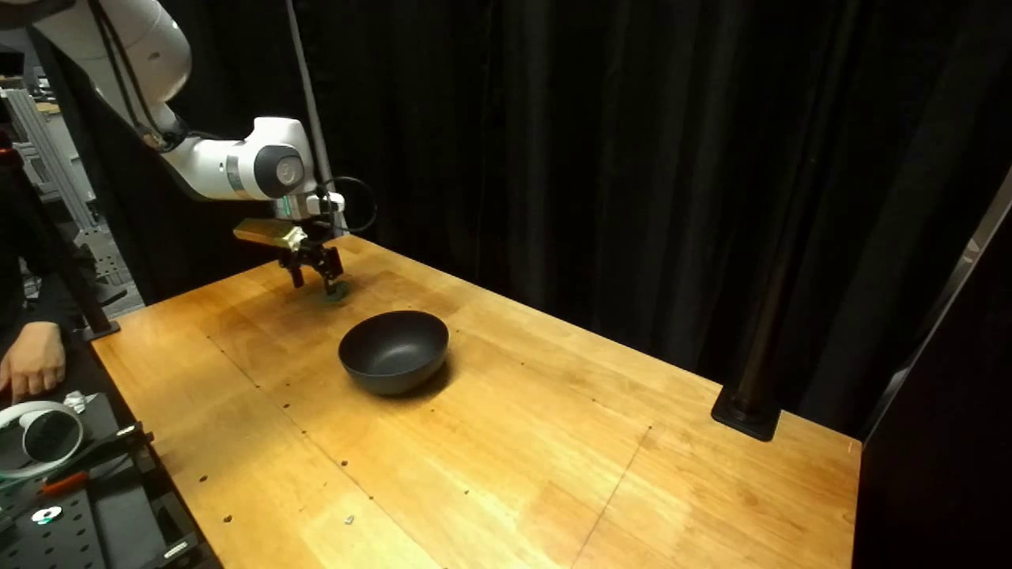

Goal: Put the green block in the black bowl

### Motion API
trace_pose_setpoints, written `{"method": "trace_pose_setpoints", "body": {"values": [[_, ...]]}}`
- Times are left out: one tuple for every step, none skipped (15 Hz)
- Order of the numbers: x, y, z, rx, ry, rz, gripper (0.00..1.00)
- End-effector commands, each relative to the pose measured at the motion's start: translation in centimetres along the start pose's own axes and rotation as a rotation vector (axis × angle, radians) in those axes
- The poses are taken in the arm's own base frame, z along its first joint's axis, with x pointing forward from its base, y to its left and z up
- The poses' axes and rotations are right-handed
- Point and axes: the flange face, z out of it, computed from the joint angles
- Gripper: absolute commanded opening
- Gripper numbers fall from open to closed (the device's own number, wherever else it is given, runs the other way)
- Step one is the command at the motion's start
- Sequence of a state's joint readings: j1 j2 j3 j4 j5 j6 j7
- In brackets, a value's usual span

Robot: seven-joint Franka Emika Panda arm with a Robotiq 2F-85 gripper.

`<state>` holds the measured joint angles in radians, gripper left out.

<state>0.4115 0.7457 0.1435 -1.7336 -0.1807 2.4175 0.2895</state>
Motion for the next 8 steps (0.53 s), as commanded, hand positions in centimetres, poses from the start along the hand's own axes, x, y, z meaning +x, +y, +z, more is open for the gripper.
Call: {"method": "trace_pose_setpoints", "body": {"values": [[3.6,0.3,0.8,-0.063,0.035,-0.019,1.00],[4.1,0.6,0.9,-0.080,0.043,-0.015,1.00],[4.4,0.9,0.9,-0.093,0.044,-0.017,0.75],[4.7,1.1,1.0,-0.104,0.043,-0.018,0.74],[4.9,1.2,1.0,-0.103,0.034,-0.019,0.66],[4.8,1.3,0.9,-0.109,0.011,-0.015,0.58],[4.7,1.3,0.8,-0.106,-0.009,-0.010,0.49],[4.4,1.3,0.6,-0.100,-0.038,-0.011,0.42]]}}
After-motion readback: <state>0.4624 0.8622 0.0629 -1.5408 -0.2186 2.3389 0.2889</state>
